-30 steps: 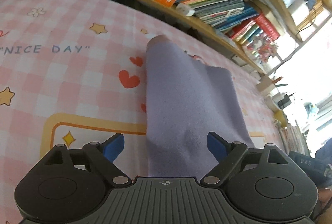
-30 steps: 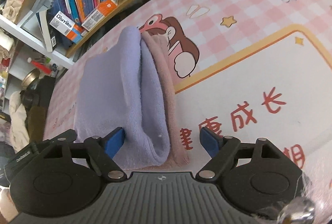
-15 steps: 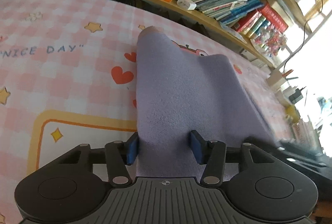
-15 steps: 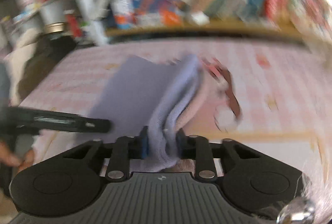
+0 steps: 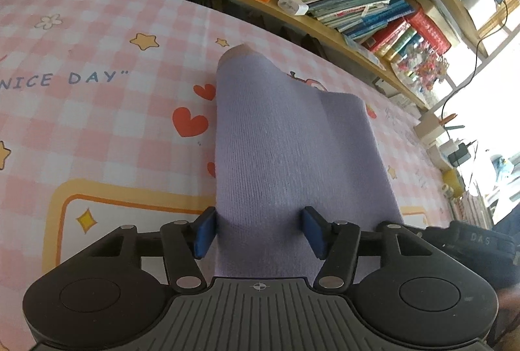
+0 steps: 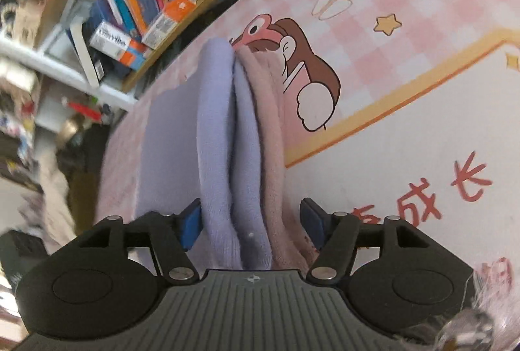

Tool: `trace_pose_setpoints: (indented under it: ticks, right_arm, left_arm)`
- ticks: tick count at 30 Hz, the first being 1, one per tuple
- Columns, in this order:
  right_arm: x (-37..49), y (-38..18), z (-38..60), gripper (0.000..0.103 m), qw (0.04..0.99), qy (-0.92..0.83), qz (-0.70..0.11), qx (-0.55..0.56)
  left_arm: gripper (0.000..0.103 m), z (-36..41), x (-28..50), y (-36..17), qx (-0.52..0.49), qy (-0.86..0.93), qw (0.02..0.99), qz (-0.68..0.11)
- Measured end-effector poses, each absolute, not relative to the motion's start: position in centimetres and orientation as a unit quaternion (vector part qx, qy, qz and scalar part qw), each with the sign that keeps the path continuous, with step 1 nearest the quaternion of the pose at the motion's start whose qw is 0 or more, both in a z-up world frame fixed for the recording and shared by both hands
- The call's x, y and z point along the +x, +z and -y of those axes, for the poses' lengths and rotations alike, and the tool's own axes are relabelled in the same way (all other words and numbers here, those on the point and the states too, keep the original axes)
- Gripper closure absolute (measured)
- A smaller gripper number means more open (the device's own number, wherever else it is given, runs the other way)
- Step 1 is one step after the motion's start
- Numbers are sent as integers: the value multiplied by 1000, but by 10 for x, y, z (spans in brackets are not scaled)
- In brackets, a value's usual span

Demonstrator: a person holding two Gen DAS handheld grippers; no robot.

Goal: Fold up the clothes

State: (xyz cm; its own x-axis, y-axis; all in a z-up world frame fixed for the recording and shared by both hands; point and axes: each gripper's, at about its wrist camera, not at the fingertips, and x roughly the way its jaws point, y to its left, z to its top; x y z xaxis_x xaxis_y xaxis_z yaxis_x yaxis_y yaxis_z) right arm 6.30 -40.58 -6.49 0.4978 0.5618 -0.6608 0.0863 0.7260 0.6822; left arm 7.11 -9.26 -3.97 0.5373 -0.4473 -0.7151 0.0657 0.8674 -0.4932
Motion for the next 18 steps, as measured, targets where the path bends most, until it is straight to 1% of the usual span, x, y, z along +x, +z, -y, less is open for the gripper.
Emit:
trace_pose_setpoints:
  ticks: [3,6,7,8,10,11,12,13,14,16,18]
  right_arm:
    - [71,-68,405,41,788,164,-479,351]
    - [80,-69,399,41,784,180,-479,351]
    - [82,-70,396,43,784,184,-478,352]
    - [84,-70,393,52,785,183,-478,349]
    - [85,-66,386,63,800,178,-476,319]
    - [86,-63,382,66,807,176,-475,304]
    - [86,-61,378,67,814,173,-474,289]
    - [82,-52,370,69,835,178,-461,243]
    - [76,-44,361,70,854,184,-446,193]
    - [71,-38,351,70,870,188,-433,142]
    - [74,-44,357,70,861,187,-444,165]
  left_arm:
    - [43,90,76,-44,-227,-154,844,-461]
    - [44,91,81,-50,-243,-154,837,-465]
    - [45,92,81,-50,-244,-154,838,-464]
    - [45,94,82,-50,-243,-152,839,-463]
    - [48,97,82,-49,-237,-148,842,-461]
    - [49,100,81,-47,-229,-146,846,-460]
    - [52,104,79,-44,-215,-144,851,-457]
    - [55,109,76,-40,-199,-143,857,-453]
    - [55,114,74,-36,-184,-142,863,-448]
    - [56,120,72,-32,-164,-142,870,-444]
    - [54,115,75,-37,-179,-141,863,-450]
